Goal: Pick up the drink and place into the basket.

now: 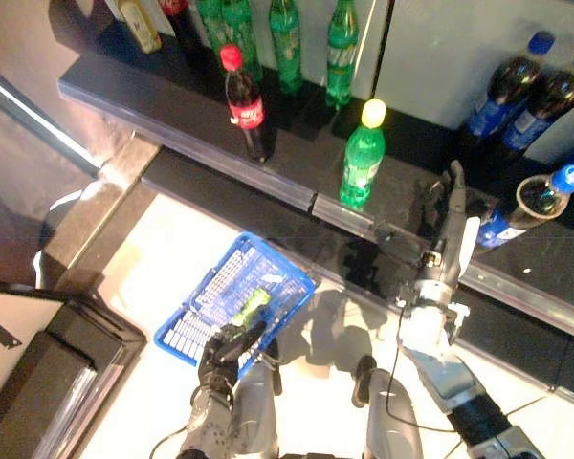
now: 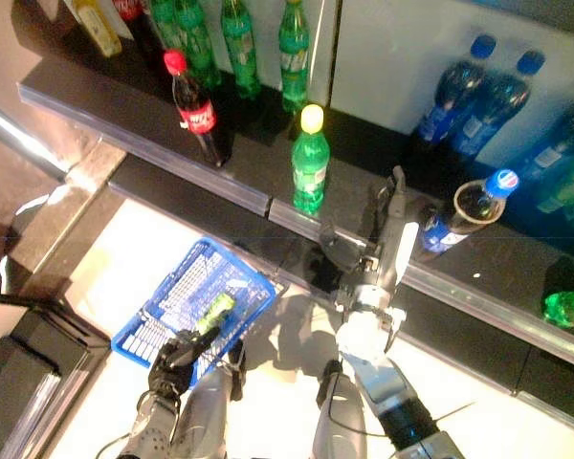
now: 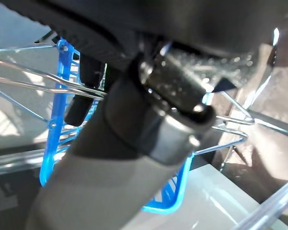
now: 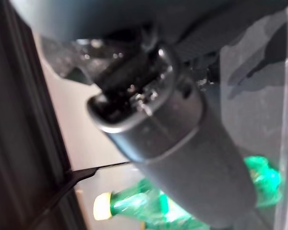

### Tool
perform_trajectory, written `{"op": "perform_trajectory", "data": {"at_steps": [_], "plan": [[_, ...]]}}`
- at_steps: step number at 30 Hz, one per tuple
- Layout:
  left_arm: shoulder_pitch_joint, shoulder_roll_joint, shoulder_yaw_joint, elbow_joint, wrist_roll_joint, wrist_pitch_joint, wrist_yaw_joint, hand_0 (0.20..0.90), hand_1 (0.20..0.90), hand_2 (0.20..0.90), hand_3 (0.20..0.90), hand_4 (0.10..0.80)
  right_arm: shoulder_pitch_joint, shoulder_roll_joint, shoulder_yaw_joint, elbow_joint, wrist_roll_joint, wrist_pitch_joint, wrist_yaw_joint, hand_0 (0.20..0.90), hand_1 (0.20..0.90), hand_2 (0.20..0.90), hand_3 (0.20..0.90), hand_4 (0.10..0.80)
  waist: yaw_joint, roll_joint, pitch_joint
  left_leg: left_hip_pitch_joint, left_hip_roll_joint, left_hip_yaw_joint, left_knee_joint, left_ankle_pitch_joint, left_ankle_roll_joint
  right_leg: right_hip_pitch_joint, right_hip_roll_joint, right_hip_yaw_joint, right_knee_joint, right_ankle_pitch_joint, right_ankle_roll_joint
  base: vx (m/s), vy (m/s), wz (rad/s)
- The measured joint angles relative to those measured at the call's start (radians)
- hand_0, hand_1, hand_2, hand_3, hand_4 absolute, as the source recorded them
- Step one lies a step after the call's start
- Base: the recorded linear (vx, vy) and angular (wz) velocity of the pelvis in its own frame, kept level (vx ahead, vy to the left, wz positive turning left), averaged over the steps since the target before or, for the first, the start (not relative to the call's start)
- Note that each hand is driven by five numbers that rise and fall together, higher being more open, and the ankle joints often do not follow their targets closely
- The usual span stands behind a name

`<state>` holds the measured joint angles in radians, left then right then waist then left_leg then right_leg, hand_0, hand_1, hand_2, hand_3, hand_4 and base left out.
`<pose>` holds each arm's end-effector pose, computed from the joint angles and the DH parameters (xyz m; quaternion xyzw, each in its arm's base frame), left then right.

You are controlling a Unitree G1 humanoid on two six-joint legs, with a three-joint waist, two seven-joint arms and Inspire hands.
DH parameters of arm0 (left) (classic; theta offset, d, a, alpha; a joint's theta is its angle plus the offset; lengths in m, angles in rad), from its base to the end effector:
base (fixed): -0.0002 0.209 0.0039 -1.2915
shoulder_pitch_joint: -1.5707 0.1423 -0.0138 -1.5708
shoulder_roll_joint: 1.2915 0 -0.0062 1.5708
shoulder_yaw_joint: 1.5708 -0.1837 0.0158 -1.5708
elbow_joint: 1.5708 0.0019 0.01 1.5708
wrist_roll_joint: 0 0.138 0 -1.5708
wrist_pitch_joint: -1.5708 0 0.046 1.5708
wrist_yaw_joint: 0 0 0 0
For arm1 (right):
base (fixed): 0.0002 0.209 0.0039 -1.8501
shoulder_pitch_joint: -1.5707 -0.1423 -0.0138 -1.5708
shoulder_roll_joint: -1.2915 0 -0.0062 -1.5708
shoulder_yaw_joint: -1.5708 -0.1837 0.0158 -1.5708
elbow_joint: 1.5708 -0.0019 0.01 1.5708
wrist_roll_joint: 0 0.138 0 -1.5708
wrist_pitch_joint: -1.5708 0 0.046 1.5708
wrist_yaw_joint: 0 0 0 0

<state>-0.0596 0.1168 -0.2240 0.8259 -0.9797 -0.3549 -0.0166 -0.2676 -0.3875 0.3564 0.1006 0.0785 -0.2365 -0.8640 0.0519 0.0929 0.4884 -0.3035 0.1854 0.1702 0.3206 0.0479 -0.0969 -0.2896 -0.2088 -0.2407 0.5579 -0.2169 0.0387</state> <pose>0.1608 0.1656 -0.0732 -0.3181 0.2123 0.1545 0.9110 0.2418 -0.1452 0.0807 -0.0807 -0.2087 -0.2228 0.9488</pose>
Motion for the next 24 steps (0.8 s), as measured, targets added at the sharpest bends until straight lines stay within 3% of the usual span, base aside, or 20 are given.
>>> {"op": "perform_trajectory", "data": {"at_steps": [8, 13, 24], "plan": [[-0.038, 0.003, 0.0, -0.008, -0.025, -0.015, -0.027, 0.3, 0.3, 0.3, 0.2, 0.1, -0.144, 0.011, -0.007, 0.006, 0.0, 0.03, -0.041, 0.9, 0.9, 0.9, 0.9, 0.8, 0.014, 0.031, 0.039, -0.087, 0.003, -0.043, 0.041, 0.011, -0.007, -0.07, 0.002, -0.021, 0.052, -0.012, -0.016, 0.007, -0.011, 0.07], [-0.051, 0.003, -0.001, -0.011, -0.032, -0.012, -0.041, 0.3, 0.3, 0.3, 0.2, 0.1, -0.189, 0.013, -0.007, 0.008, 0.0, 0.045, -0.043, 0.9, 0.9, 0.9, 0.9, 0.8, 0.051, 0.033, 0.04, -0.104, 0.003, -0.049, 0.043, 0.013, -0.007, -0.082, 0.002, -0.026, 0.053, -0.015, -0.017, 0.007, 0.0, 0.04], [-0.063, 0.006, 0.0, -0.022, -0.041, 0.003, -0.036, 0.3, 0.3, 0.3, 0.2, 0.1, -0.314, 0.033, -0.004, 0.02, 0.001, 0.11, -0.043, 0.9, 0.9, 0.9, 0.9, 0.8, 0.064, 0.033, 0.04, -0.134, -0.01, -0.079, 0.053, 0.01, -0.004, -0.085, -0.008, -0.054, 0.056, -0.022, -0.012, 0.035, 0.01, 0.09]]}}
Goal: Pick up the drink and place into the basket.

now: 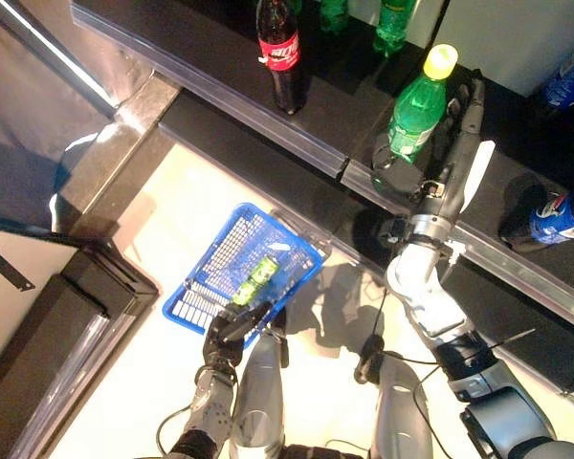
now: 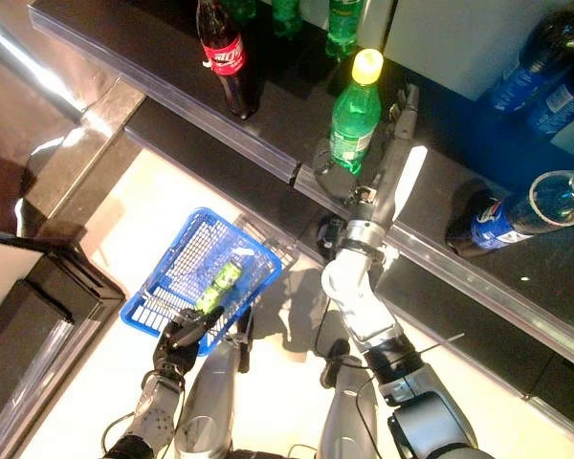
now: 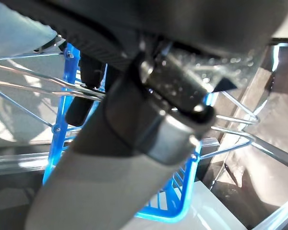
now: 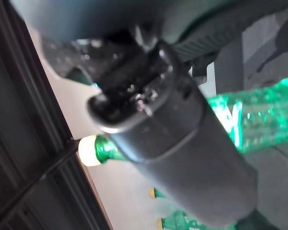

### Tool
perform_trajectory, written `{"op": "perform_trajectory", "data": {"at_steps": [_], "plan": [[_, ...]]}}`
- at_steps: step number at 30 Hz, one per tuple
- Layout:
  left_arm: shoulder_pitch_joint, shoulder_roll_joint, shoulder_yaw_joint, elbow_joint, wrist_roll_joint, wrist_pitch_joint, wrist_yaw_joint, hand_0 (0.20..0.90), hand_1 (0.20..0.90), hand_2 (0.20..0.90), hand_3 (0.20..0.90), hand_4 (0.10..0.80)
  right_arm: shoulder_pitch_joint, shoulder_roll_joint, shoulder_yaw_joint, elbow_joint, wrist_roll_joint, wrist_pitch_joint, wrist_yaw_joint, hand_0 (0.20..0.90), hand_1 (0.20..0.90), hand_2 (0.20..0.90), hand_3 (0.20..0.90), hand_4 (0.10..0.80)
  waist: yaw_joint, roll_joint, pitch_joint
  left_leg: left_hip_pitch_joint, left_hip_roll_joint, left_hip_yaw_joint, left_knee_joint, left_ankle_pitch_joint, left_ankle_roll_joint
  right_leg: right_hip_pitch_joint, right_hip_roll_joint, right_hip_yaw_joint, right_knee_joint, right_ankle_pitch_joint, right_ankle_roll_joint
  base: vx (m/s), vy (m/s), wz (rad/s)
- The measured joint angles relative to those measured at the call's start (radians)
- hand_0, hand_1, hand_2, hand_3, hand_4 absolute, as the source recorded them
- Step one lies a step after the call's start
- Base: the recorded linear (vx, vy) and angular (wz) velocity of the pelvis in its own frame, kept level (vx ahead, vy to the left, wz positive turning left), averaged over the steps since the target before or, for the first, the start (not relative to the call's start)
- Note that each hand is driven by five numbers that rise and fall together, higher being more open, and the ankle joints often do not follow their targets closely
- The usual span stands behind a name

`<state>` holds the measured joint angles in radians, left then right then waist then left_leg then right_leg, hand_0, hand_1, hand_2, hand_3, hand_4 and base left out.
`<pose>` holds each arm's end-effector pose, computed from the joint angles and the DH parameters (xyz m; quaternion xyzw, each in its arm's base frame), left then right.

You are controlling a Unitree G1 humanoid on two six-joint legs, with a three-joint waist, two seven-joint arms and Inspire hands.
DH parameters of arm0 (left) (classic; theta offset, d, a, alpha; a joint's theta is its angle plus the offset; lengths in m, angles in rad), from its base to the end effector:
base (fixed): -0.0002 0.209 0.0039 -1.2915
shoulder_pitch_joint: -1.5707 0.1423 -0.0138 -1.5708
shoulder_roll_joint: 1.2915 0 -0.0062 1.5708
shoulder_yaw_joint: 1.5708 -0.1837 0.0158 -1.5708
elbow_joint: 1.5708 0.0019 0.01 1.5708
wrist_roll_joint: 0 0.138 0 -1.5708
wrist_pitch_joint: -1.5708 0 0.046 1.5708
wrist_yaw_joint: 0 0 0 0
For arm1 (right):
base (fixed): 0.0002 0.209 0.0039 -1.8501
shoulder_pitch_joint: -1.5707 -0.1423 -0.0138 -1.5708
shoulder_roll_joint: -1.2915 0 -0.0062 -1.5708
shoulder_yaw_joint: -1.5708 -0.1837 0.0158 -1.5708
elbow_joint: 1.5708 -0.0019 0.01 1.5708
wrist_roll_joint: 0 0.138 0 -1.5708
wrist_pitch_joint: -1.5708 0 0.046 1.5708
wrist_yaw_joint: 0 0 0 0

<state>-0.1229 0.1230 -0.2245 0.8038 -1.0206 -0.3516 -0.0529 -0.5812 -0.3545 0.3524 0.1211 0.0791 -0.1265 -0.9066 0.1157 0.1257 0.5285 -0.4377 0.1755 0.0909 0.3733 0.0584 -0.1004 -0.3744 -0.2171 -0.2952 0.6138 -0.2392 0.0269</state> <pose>0.1827 0.1639 -0.0604 -0.3412 0.1727 0.1250 0.9155 0.2846 -0.1189 0.1514 -0.0521 -0.2998 -0.2282 0.9249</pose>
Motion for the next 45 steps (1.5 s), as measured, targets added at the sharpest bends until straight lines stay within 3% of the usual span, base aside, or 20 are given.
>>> {"op": "perform_trajectory", "data": {"at_steps": [10, 11, 12, 13, 27, 35, 41, 45], "plan": [[-0.026, 0.006, 0.0, -0.001, 0.0, 0.019, 0.001, 0.3, 0.3, 0.3, 0.2, 0.1, -0.051, 0.0, -0.014, 0.099, 0.059, 0.041, -0.012, 0.9, 0.9, 0.9, 0.9, 0.8, 0.02, -0.001, 0.0, -0.031, -0.008, -0.021, 0.012, 0.0, 0.0, -0.023, -0.013, -0.019, 0.031, -0.014, -0.005, 0.011, -0.003, 0.05], [-0.03, 0.006, 0.0, -0.001, 0.001, 0.018, 0.001, 0.3, 0.3, 0.3, 0.2, 0.1, -0.059, 0.0, -0.02, 0.109, 0.069, 0.042, -0.012, 0.731, 0.731, 0.731, 0.702, 0.602, 0.022, -0.001, 0.0, -0.038, -0.008, -0.022, 0.012, 0.0, 0.0, -0.029, -0.014, -0.021, 0.032, -0.014, -0.005, 0.004, 0.004, 0.06], [-0.031, 0.006, 0.0, -0.001, 0.001, 0.018, 0.001, 0.3, 0.3, 0.3, 0.2, 0.1, -0.063, -0.001, -0.021, 0.114, 0.077, 0.042, -0.014, 0.484, 0.484, 0.484, 0.414, 0.314, 0.023, -0.001, 0.0, -0.04, -0.008, -0.021, 0.012, 0.0, 0.001, -0.032, -0.014, -0.021, 0.033, -0.014, -0.005, 0.0, 0.0, 0.0], [-0.032, 0.007, 0.0, -0.001, 0.0, 0.02, 0.002, 0.3, 0.3, 0.3, 0.2, 0.1, -0.084, 0.001, -0.021, 0.145, 0.093, 0.044, -0.018, 0.3, 0.3, 0.3, 0.2, 0.1, 0.024, -0.001, 0.0, -0.042, -0.01, -0.021, 0.013, 0.001, 0.001, -0.034, -0.016, -0.021, 0.035, -0.014, -0.006, 0.0, 0.0, 0.0], [-0.032, 0.008, -0.001, -0.028, -0.009, 0.022, 0.001, 0.3, 0.3, 0.3, 0.2, 0.1, -0.147, -0.004, -0.113, 0.186, 0.153, 0.065, -0.064, 0.3, 0.3, 0.3, 0.2, 0.1, 0.044, -0.001, 0.0, -0.069, -0.013, -0.024, 0.032, 0.004, -0.001, -0.06, -0.025, -0.028, 0.07, -0.026, -0.01, -0.003, -0.001, 0.01], [-0.031, 0.004, 0.0, -0.005, -0.05, 0.021, 0.001, 0.3, 0.3, 0.3, 0.2, 0.1, -0.127, -0.001, -0.112, 0.187, 0.166, 0.065, -0.063, 0.3, 0.3, 0.3, 0.2, 0.1, 0.044, -0.001, 0.0, -0.034, -0.013, -0.025, 0.027, 0.015, -0.004, -0.036, -0.027, -0.026, 0.089, -0.035, -0.019, -0.001, -0.001, 0.0], [-0.001, 0.0, 0.012, -0.01, -0.071, 0.022, -0.003, 0.3, 0.3, 0.3, 0.2, 0.1, -0.063, 0.001, -0.11, 0.149, 0.167, 0.073, -0.013, 0.3, 0.3, 0.3, 0.2, 0.1, 0.044, -0.005, 0.002, 0.014, -0.015, -0.024, 0.01, 0.017, -0.003, 0.001, -0.027, -0.025, 0.098, -0.043, -0.022, 0.005, 0.0, 0.0], [0.058, -0.004, 0.041, -0.054, -0.087, 0.022, -0.009, 0.3, 0.3, 0.3, 0.2, 0.1, 0.054, 0.003, -0.085, 0.021, 0.158, 0.074, 0.107, 0.3, 0.3, 0.3, 0.2, 0.1, 0.041, -0.008, 0.004, 0.103, -0.016, -0.021, -0.01, 0.02, -0.011, 0.08, -0.029, -0.025, 0.097, -0.061, -0.023, 0.096, 0.005, 0.0]]}}
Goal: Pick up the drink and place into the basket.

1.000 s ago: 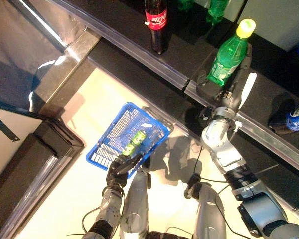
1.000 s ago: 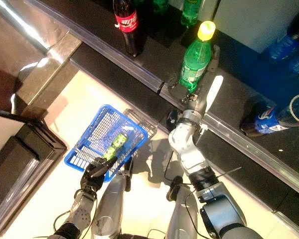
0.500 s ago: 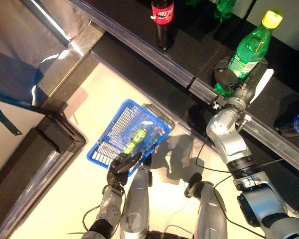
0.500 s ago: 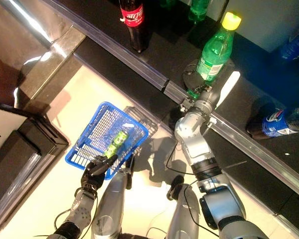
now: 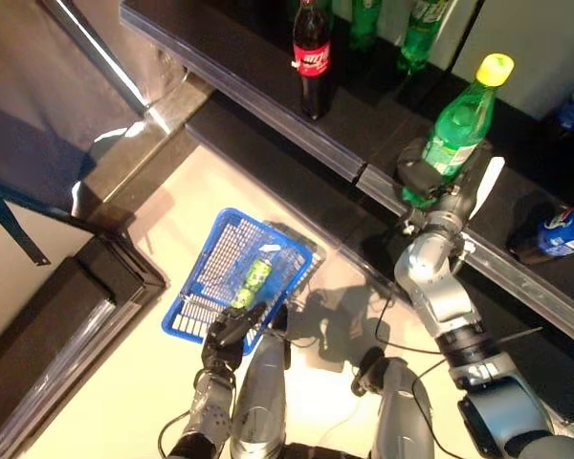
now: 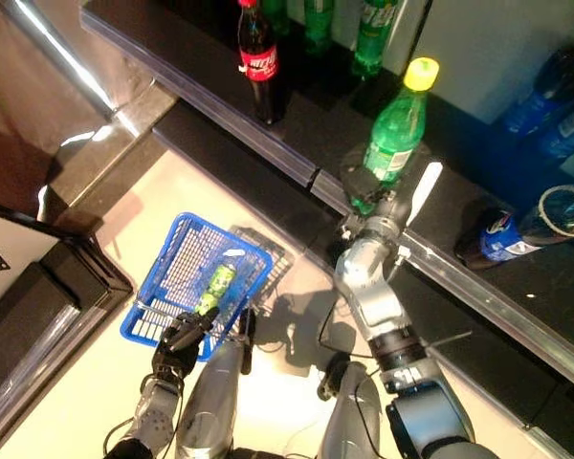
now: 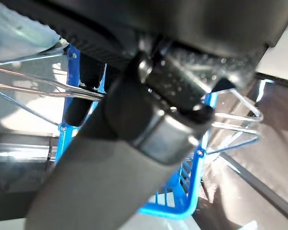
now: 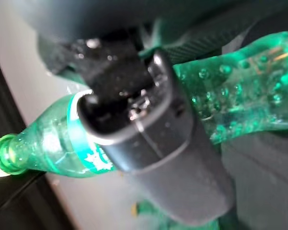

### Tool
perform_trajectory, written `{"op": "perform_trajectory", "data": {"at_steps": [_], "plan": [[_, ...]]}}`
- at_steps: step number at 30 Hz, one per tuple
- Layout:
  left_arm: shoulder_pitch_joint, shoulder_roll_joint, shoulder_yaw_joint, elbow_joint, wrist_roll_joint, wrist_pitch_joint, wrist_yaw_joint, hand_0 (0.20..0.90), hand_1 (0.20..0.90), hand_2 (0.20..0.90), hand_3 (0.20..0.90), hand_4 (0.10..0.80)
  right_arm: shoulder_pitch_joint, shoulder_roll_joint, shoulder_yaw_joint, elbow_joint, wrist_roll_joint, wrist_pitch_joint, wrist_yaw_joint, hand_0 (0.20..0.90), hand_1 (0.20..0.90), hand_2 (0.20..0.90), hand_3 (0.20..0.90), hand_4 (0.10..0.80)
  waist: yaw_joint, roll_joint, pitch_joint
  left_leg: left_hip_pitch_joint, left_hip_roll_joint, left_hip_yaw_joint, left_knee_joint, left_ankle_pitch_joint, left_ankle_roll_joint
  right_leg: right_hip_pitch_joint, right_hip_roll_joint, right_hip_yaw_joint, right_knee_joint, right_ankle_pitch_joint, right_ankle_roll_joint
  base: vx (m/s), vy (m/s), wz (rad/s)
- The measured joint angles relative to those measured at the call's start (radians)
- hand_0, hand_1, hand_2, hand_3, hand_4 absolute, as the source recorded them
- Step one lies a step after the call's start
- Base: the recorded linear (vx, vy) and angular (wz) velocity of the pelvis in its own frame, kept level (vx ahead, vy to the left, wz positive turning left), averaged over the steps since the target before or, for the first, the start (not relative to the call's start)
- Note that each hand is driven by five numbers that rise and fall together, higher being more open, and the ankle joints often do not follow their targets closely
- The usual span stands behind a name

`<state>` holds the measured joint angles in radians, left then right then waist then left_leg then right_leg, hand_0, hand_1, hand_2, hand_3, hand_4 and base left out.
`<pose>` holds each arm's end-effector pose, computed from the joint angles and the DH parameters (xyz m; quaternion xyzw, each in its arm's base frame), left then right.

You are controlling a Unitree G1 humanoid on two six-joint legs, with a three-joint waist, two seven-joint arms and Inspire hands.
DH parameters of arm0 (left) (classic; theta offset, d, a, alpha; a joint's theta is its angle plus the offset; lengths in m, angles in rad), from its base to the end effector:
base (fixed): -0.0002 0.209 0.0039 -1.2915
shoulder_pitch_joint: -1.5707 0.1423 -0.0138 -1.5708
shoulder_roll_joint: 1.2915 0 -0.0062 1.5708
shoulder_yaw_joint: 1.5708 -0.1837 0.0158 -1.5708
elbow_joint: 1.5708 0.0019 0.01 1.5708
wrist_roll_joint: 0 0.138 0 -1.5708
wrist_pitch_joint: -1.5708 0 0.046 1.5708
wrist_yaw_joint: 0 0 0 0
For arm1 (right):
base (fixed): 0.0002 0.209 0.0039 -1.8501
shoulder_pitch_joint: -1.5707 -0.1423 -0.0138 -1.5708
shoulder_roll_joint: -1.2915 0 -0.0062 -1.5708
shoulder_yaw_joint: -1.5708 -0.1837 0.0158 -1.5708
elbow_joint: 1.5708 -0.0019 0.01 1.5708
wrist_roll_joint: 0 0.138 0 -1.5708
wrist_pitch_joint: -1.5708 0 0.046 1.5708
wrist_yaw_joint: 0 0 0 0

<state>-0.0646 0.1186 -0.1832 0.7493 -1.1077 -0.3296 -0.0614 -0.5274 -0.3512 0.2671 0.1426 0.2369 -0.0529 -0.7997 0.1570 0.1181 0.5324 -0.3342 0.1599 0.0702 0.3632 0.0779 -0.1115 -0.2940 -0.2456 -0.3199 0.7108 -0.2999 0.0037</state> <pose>0.1709 0.1689 -0.0636 -0.3916 0.1701 0.1584 0.8903 0.2861 -0.1394 0.1386 -0.0182 -0.1978 -0.2291 0.9529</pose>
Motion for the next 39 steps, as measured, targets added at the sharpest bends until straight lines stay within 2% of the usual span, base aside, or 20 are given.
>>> {"op": "perform_trajectory", "data": {"at_steps": [4, 8, 13, 18, 21, 27, 30, 34, 35, 36, 39], "plan": [[0.079, 0.01, 0.05, -0.072, 0.005, 0.0, 0.001, 0.3, 0.3, 0.3, 0.2, 0.1, 0.072, -0.011, 0.03, -0.155, 0.001, 0.001, 0.12, 0.3, 0.3, 0.3, 0.2, 0.1, -0.002, -0.004, -0.002, 0.114, -0.001, 0.005, -0.052, -0.011, -0.008, 0.1, 0.001, -0.003, -0.018, -0.021, 0.008, 0.122, -0.005, 0.0], [0.135, 0.015, 0.084, -0.128, 0.001, 0.003, 0.001, 0.3, 0.3, 0.3, 0.2, 0.1, 0.068, -0.034, 0.062, -0.296, 0.002, -0.001, 0.22, 0.3, 0.3, 0.3, 0.2, 0.1, 0.004, -0.011, -0.01, 0.172, -0.001, 0.005, -0.082, -0.006, -0.008, 0.149, 0.002, -0.01, -0.025, -0.037, 0.002, 0.117, 0.013, 0.03], [0.182, 0.03, 0.085, -0.22, 0.005, 0.032, -0.003, 0.3, 0.3, 0.3, 0.2, 0.1, 0.065, -0.036, 0.108, -0.358, 0.06, 0.001, 0.318, 0.3, 0.3, 0.3, 0.2, 0.1, 0.02, -0.01, -0.023, 0.203, -0.001, 0.003, -0.11, 0.018, -0.03, 0.189, 0.002, -0.031, -0.043, -0.047, 0.002, 0.055, 0.019, 0.11], [0.246, 0.057, 0.077, -0.329, 0.022, 0.07, -0.04, 0.3, 0.3, 0.3, 0.2, 0.1, 0.093, -0.047, 0.205, -0.358, 0.165, 0.042, 0.408, 0.3, 0.3, 0.3, 0.2, 0.1, 0.05, -0.001, -0.049, 0.23, -0.003, 0.001, -0.156, 0.036, -0.03, 0.207, 0.002, -0.042, -0.056, -0.05, 0.003, -0.027, 0.02, 0.05], [0.278, 0.076, 0.051, -0.437, 0.023, 0.108, -0.044, 0.3, 0.3, 0.3, 0.2, 0.1, 0.127, -0.047, 0.249, -0.355, 0.207, 0.07, 0.451, 0.3, 0.3, 0.3, 0.2, 0.1, 0.067, 0.002, -0.056, 0.231, -0.006, -0.012, -0.186, 0.057, -0.028, 0.214, 0.001, -0.067, -0.062, -0.051, 0.002, -0.077, -0.005, 0.23], [0.297, 0.182, -0.016, -0.611, 0.027, 0.179, -0.106, 0.3, 0.3, 0.3, 0.2, 0.1, 0.16, -0.048, 0.329, -0.299, 0.208, 0.089, 0.49, 0.3, 0.3, 0.3, 0.2, 0.1, 0.118, 0.003, -0.056, 0.227, -0.013, -0.056, -0.219, 0.059, -0.024, 0.24, 0.001, -0.116, -0.068, -0.059, 0.0, -0.047, -0.028, 0.25], [0.296, 0.252, -0.044, -0.698, 0.027, 0.206, -0.146, 0.3, 0.3, 0.3, 0.2, 0.1, 0.159, -0.045, 0.346, -0.261, 0.202, 0.088, 0.484, 0.3, 0.3, 0.3, 0.2, 0.1, 0.142, 0.003, -0.056, 0.227, -0.03, -0.093, -0.226, 0.061, -0.015, 0.251, -0.002, -0.126, -0.07, -0.068, 0.0, -0.017, -0.025, 0.29], [0.294, 0.286, -0.049, -0.759, 0.024, 0.236, -0.191, 0.3, 0.3, 0.3, 0.2, 0.1, 0.158, -0.043, 0.353, -0.235, 0.195, 0.088, 0.465, 0.3, 0.3, 0.3, 0.2, 0.1, 0.159, 0.003, -0.057, 0.227, -0.046, -0.119, -0.223, 0.067, -0.011, 0.272, -0.014, -0.144, -0.069, -0.081, 0.009, -0.009, -0.018, 0.22], [0.294, 0.3, -0.06, -0.778, 0.025, 0.239, -0.204, 0.3, 0.3, 0.3, 0.2, 0.1, 0.158, -0.043, 0.353, -0.228, 0.193, 0.088, 0.457, 0.3, 0.3, 0.3, 0.2, 0.1, 0.167, 0.003, -0.057, 0.227, -0.051, -0.125, -0.223, 0.069, -0.015, 0.274, -0.017, -0.144, -0.068, -0.085, 0.012, -0.007, -0.017, 0.29], [0.294, 0.312, -0.074, -0.8, 0.025, 0.246, -0.232, 0.3, 0.3, 0.3, 0.2, 0.1, 0.158, -0.043, 0.354, -0.221, 0.193, 0.088, 0.445, 0.3, 0.3, 0.3, 0.2, 0.1, 0.172, 0.003, -0.057, 0.224, -0.061, -0.135, -0.224, 0.079, -0.03, 0.278, -0.02, -0.143, -0.069, -0.089, 0.018, -0.007, -0.023, 0.29], [0.294, 0.332, -0.081, -0.837, 0.026, 0.28, -0.258, 0.3, 0.3, 0.3, 0.2, 0.1, 0.148, -0.031, 0.355, -0.184, 0.193, 0.087, 0.434, 0.3, 0.3, 0.3, 0.2, 0.1, 0.182, 0.003, -0.057, 0.225, -0.068, -0.138, -0.226, 0.079, -0.03, 0.286, -0.024, -0.147, -0.07, -0.095, 0.023, 0.001, -0.024, 0.16]]}}
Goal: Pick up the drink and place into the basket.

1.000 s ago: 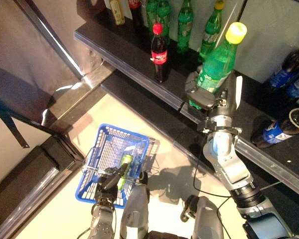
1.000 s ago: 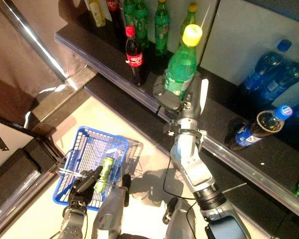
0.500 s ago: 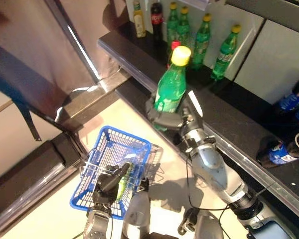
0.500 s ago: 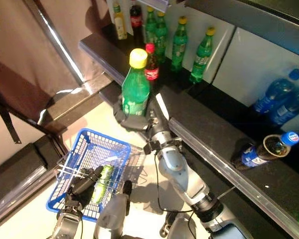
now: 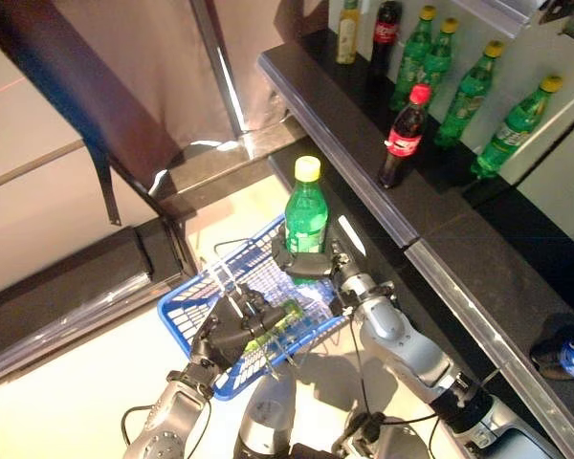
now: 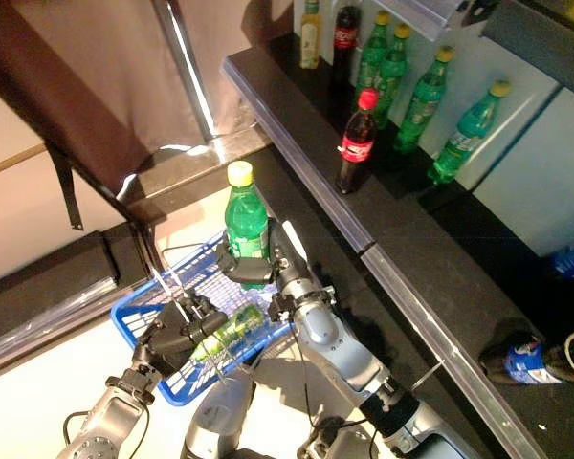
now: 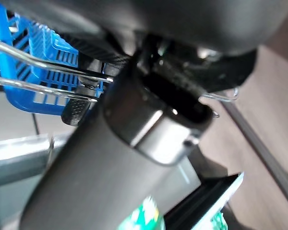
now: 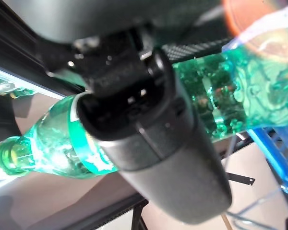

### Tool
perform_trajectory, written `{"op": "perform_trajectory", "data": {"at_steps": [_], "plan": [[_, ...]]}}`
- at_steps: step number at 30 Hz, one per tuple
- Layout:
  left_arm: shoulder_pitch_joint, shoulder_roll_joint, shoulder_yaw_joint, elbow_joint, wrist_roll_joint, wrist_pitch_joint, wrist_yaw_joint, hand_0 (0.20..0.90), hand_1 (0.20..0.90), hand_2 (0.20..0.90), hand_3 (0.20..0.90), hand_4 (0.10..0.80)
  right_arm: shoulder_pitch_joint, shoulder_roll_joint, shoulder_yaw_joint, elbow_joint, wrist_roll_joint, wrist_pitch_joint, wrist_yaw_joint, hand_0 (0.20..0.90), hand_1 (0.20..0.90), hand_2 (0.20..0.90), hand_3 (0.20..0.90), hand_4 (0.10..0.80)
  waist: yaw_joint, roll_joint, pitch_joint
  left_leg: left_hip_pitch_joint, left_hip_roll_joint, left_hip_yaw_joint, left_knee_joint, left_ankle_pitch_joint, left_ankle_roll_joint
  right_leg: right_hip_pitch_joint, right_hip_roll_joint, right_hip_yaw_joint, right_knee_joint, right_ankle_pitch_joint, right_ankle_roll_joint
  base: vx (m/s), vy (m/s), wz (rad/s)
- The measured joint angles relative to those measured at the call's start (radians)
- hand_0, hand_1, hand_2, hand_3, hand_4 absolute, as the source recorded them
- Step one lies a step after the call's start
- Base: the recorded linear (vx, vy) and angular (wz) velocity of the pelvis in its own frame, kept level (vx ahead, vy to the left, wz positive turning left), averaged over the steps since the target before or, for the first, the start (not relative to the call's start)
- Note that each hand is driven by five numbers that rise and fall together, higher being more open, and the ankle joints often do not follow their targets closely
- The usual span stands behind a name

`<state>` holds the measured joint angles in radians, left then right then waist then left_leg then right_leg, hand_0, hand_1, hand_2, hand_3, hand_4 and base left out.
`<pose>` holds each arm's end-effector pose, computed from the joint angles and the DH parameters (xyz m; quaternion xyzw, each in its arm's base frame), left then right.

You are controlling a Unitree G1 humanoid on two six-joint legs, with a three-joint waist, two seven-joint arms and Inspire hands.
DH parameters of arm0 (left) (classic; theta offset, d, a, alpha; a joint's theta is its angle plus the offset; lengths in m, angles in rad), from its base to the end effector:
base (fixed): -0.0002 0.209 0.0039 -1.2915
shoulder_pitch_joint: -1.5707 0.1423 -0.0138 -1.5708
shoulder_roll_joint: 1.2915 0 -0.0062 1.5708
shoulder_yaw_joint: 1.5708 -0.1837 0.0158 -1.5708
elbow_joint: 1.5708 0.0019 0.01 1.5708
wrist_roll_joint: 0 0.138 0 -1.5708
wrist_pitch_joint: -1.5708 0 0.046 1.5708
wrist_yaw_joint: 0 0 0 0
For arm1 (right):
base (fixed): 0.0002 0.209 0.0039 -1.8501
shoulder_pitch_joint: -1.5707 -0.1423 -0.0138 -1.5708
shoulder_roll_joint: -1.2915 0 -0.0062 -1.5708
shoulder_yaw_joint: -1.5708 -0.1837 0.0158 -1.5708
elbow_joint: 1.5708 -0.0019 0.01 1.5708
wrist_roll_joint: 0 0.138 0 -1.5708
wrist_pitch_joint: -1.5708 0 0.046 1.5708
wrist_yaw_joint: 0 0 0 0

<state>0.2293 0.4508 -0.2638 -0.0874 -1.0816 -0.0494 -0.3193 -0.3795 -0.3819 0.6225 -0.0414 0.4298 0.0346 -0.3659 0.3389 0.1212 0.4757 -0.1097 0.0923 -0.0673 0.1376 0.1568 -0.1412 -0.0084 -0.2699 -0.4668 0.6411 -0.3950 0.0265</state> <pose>0.1485 0.1903 0.0202 -0.3441 0.0763 -0.1997 0.9143 0.2339 -0.0880 0.0927 -0.0246 -0.0592 0.1617 0.9848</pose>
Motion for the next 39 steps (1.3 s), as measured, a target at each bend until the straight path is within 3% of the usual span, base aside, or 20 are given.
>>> {"op": "perform_trajectory", "data": {"at_steps": [7, 10, 16, 23, 28, 33, 39], "plan": [[-0.024, 0.069, -0.004, -0.048, 0.002, 0.04, -0.135, 0.3, 0.3, 0.3, 0.2, 0.1, -0.001, 0.053, 0.025, 0.143, 0.0, -0.001, -0.045, 0.3, 0.3, 0.3, 0.2, 0.1, 0.017, 0.001, 0.0, 0.0, -0.008, -0.026, -0.001, 0.0, -0.001, 0.024, -0.008, -0.042, 0.0, -0.017, 0.0, 0.018, -0.024, 0.14], [-0.033, 0.071, -0.004, -0.053, 0.002, 0.046, -0.172, 0.3, 0.3, 0.3, 0.2, 0.1, -0.001, 0.078, 0.028, 0.201, 0.001, 0.0, -0.054, 0.3, 0.3, 0.3, 0.2, 0.1, 0.024, 0.001, -0.001, 0.0, -0.009, -0.028, -0.001, 0.0, -0.001, 0.025, -0.009, -0.046, 0.0, -0.02, 0.0, 0.014, -0.006, 0.08], [-0.037, 0.07, 0.007, -0.129, -0.004, 0.139, -0.271, 0.3, 0.3, 0.3, 0.2, 0.1, 0.019, 0.13, 0.053, 0.428, 0.009, -0.004, -0.052, 0.3, 0.3, 0.3, 0.2, 0.1, 0.053, 0.006, -0.005, -0.001, -0.021, -0.037, -0.005, -0.005, 0.002, 0.031, -0.017, -0.051, 0.003, -0.029, 0.008, 0.052, -0.043, 0.08], [-0.039, 0.072, 0.016, -0.131, -0.005, 0.172, -0.284, 0.3, 0.3, 0.3, 0.2, 0.1, 0.045, 0.151, 0.058, 0.465, 0.05, -0.026, -0.052, 0.3, 0.3, 0.3, 0.2, 0.1, 0.065, 0.016, -0.013, -0.002, -0.026, -0.039, -0.004, -0.002, -0.002, 0.029, -0.02, -0.051, 0.001, -0.031, 0.009, -0.009, -0.014, 0.0], [-0.037, 0.072, 0.024, -0.131, -0.005, 0.217, -0.294, 0.3, 0.3, 0.3, 0.2, 0.1, 0.045, 0.188, 0.049, 0.545, 0.293, -0.11, 0.018, 0.3, 0.3, 0.3, 0.2, 0.1, 0.07, 0.015, -0.036, -0.017, -0.03, -0.052, -0.004, -0.001, -0.003, 0.024, -0.022, -0.063, 0.0, -0.034, 0.011, 0.003, -0.021, 0.06], [-0.037, 0.077, 0.028, -0.131, -0.004, 0.233, -0.294, 0.3, 0.3, 0.3, 0.2, 0.1, 0.049, 0.25, 0.05, 0.571, 0.613, -0.148, 0.186, 0.3, 0.3, 0.3, 0.2, 0.1, 0.072, 0.015, -0.039, -0.019, -0.031, -0.056, -0.005, -0.001, -0.003, 0.025, -0.023, -0.069, 0.0, -0.035, 0.011, 0.013, -0.018, 0.01], [-0.031, 0.092, 0.044, -0.128, -0.004, 0.238, -0.294, 0.3, 0.3, 0.3, 0.2, 0.1, 0.059, 0.307, 0.04, 0.586, 0.851, -0.152, 0.262, 0.3, 0.3, 0.3, 0.2, 0.1, 0.083, 0.005, -0.055, -0.02, -0.035, -0.058, -0.013, -0.004, 0.001, 0.023, -0.028, -0.073, -0.001, -0.035, 0.013, 0.005, -0.005, 0.02]]}}
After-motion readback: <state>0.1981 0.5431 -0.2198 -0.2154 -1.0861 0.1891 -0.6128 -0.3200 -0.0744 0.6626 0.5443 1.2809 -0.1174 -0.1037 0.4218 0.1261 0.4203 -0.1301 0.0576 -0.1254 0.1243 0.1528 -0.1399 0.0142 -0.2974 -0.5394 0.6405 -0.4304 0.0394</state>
